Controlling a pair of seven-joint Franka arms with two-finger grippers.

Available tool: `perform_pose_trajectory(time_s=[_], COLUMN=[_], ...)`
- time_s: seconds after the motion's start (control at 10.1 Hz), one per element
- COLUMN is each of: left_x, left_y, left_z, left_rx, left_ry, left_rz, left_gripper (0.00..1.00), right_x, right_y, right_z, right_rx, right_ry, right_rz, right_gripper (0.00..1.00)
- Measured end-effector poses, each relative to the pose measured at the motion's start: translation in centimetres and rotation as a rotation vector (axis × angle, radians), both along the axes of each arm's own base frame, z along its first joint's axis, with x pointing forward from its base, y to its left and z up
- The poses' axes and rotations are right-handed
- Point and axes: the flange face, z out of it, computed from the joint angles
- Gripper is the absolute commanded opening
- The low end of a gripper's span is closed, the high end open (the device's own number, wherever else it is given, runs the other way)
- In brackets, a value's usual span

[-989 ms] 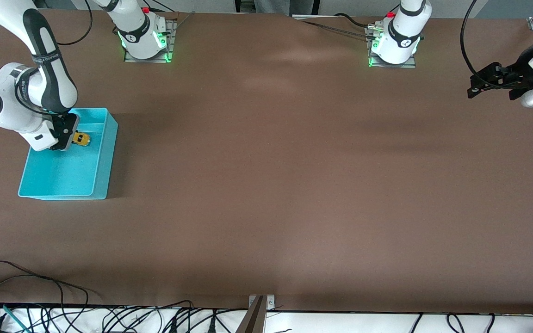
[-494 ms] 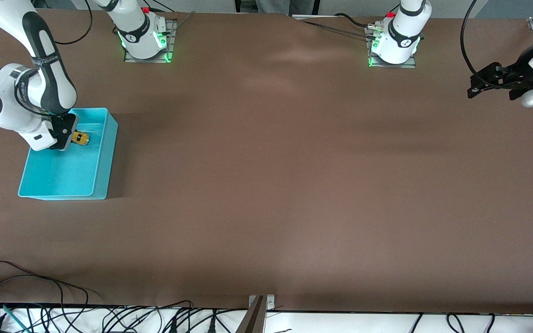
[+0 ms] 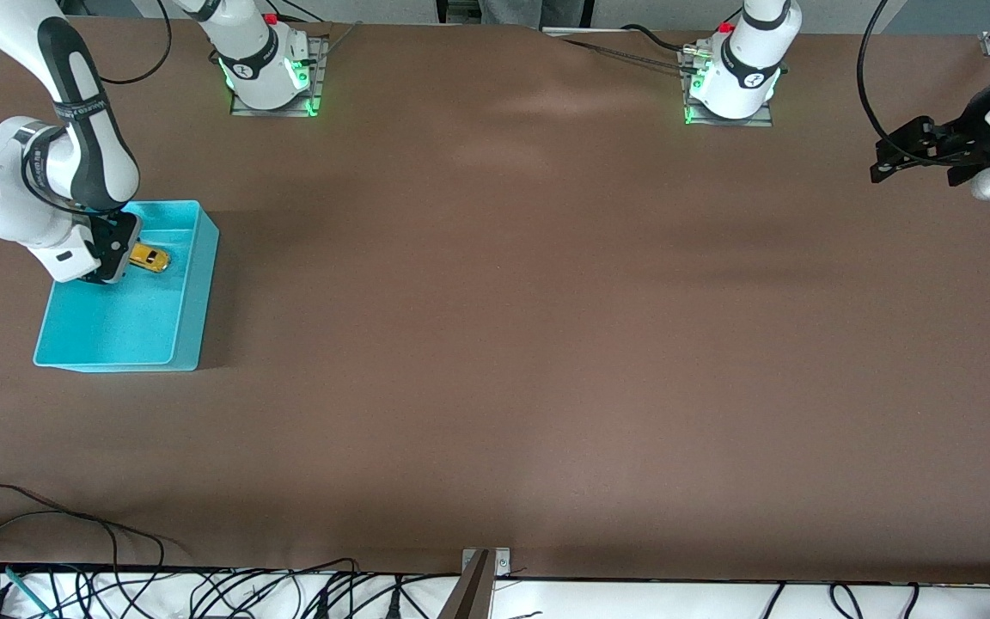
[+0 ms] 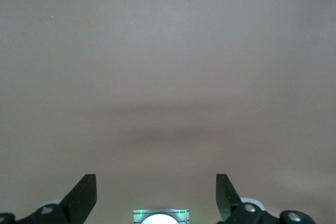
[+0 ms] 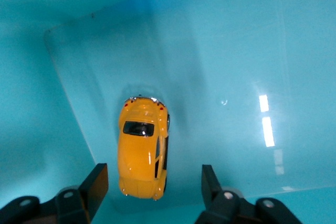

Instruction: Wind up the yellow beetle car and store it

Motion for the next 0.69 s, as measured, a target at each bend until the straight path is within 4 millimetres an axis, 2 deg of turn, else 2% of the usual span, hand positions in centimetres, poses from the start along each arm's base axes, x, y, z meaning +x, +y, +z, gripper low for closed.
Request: perform_pose_trajectory(time_s=[0.1,0.3,0.49,0.59,0.69], left_x=[0.0,0.0,0.0,0.0,0.0], left_y=[0.0,0.0,0.0,0.0,0.0], left_z=[0.0,0.0,0.0,0.0,0.0], left_rx=[0.0,0.0,0.0,0.0,0.0], left_ry=[0.0,0.0,0.0,0.0,0.0], left_rz=[0.0,0.0,0.0,0.0,0.0], left_gripper=[1.0,1.0,1.0,1.0,1.0], right_x=[1.0,3.8,7.4,8.7,9.6], right_y=[0.6,3.4,7.9,10.3,12.3], right_z=[1.8,7.7,15.6,19.0,21.3], right_rx=[0.003,0.021,0.012,0.0,-0.01], right_ry=[-0.03,-0.033,-0.035,-0.056,-0.085], right_rz=[-0.02,-0.115,-0.278,-0.375,-0.478], right_gripper=[0.96,0.99,1.0,1.0,1.0])
